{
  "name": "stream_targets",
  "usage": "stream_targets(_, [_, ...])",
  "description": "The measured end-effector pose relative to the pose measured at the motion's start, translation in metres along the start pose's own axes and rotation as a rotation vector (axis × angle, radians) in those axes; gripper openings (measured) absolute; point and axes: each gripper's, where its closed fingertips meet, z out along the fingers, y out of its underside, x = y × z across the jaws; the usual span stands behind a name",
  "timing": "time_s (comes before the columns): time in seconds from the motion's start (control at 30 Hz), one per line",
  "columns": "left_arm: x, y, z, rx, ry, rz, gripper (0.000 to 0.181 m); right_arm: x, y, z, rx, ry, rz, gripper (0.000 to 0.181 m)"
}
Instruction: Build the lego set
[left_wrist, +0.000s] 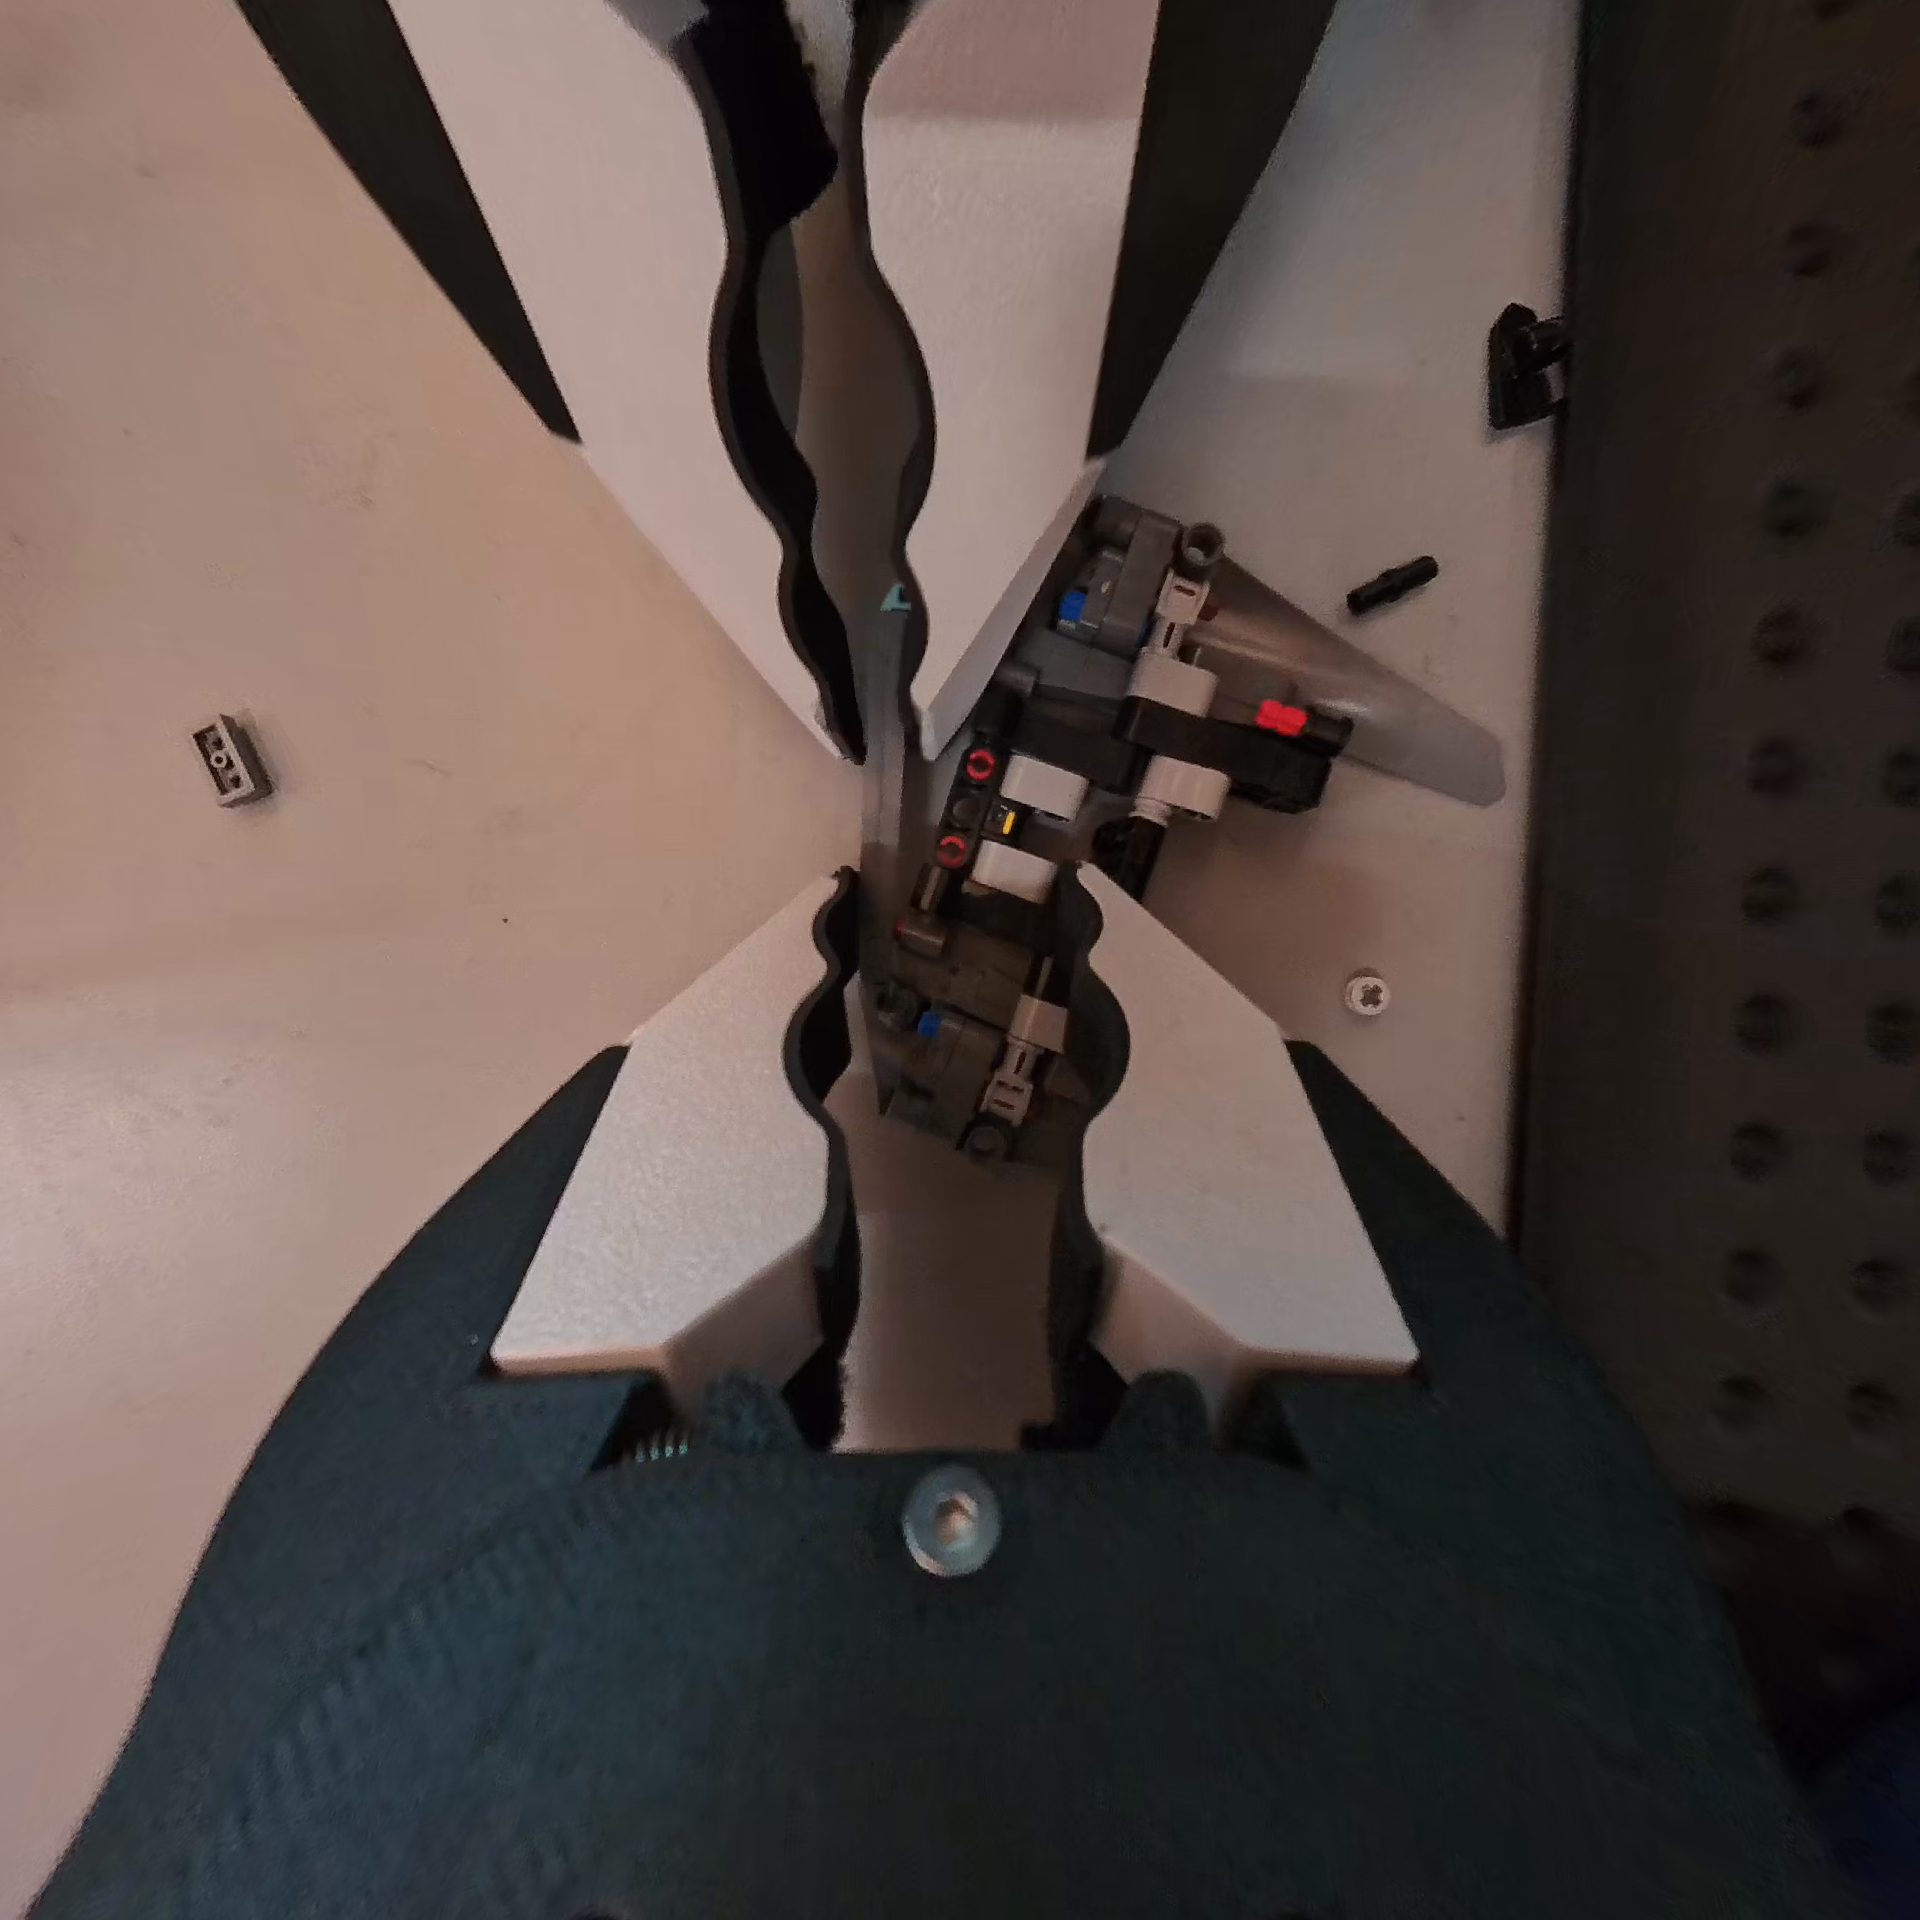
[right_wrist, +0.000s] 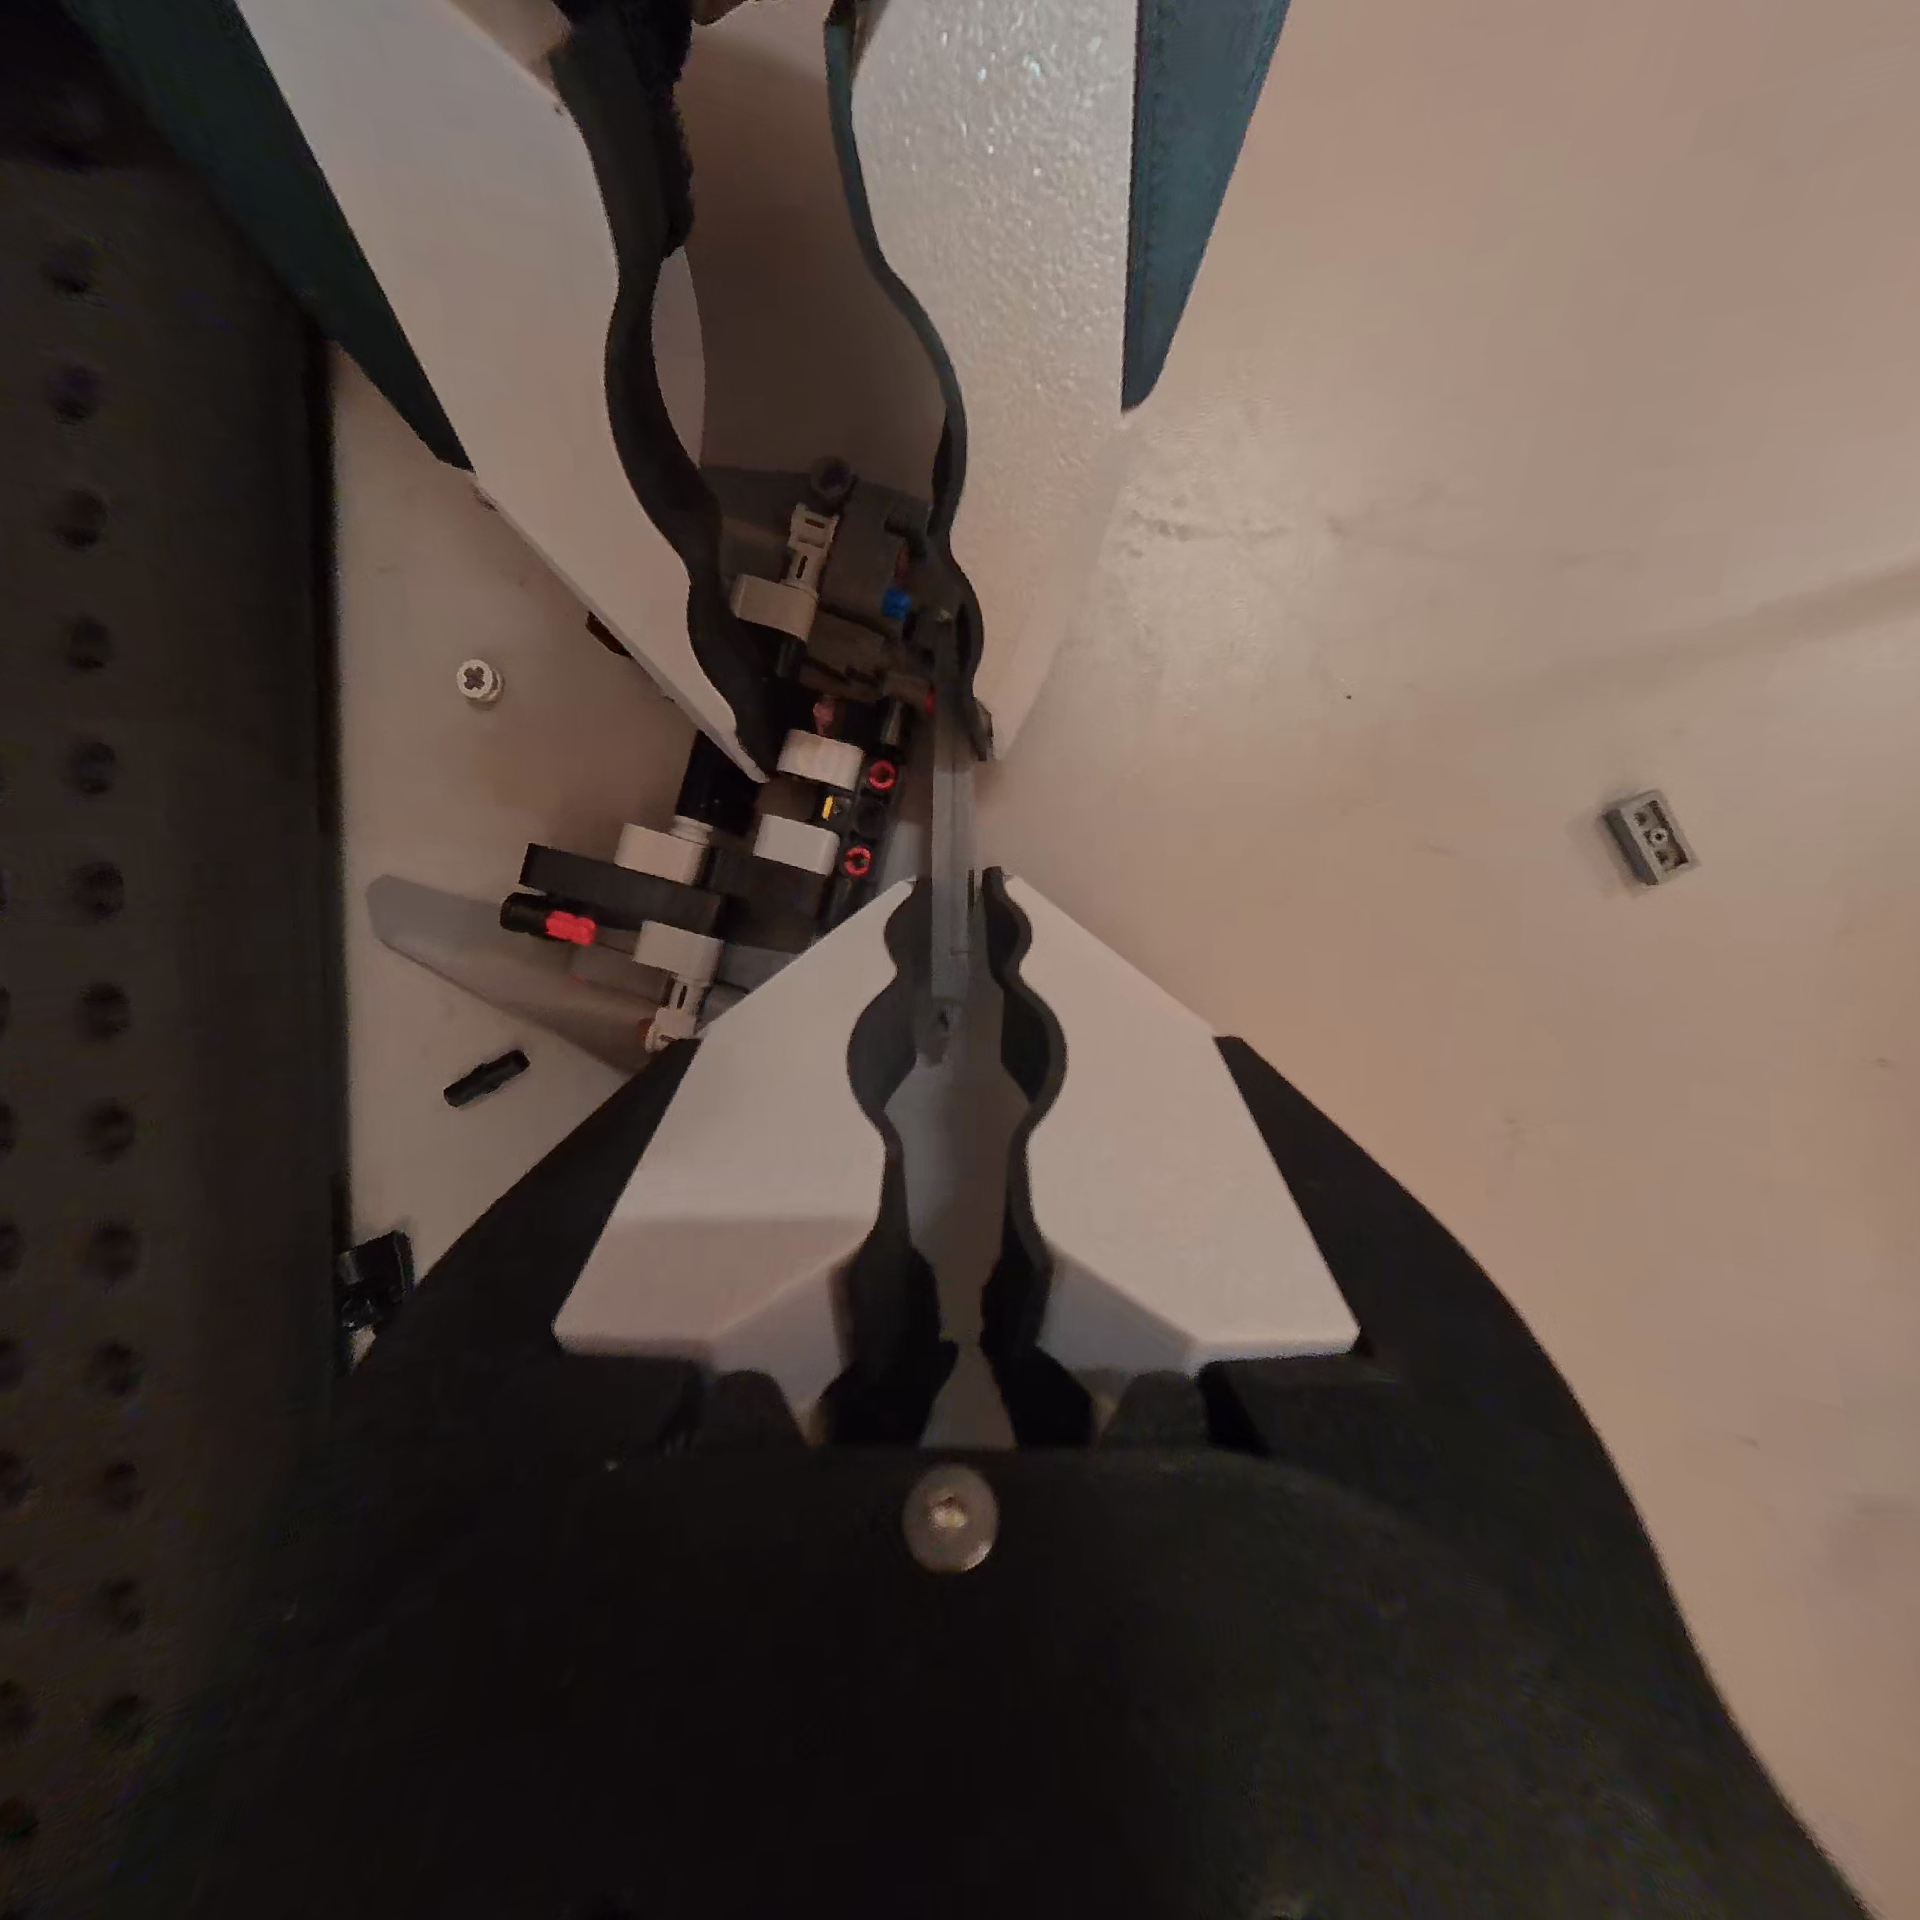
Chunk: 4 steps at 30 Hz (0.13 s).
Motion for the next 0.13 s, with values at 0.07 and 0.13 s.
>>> stream_targets(0.07, [0.0001, 0.0003, 0.0001, 0.000, 0.002, -0.002, 0.036, 0.0003, 0.0011, -0.0022, 0.000, -0.003, 0.001, 0.010])
stream_targets(0.13, [-0.0002, 0.0005, 0.0000, -0.001, 0.001, -0.004, 0.035, -0.0005, 0.0030, -0.0035, 0.000, -0.018, 0.009, 0.011])
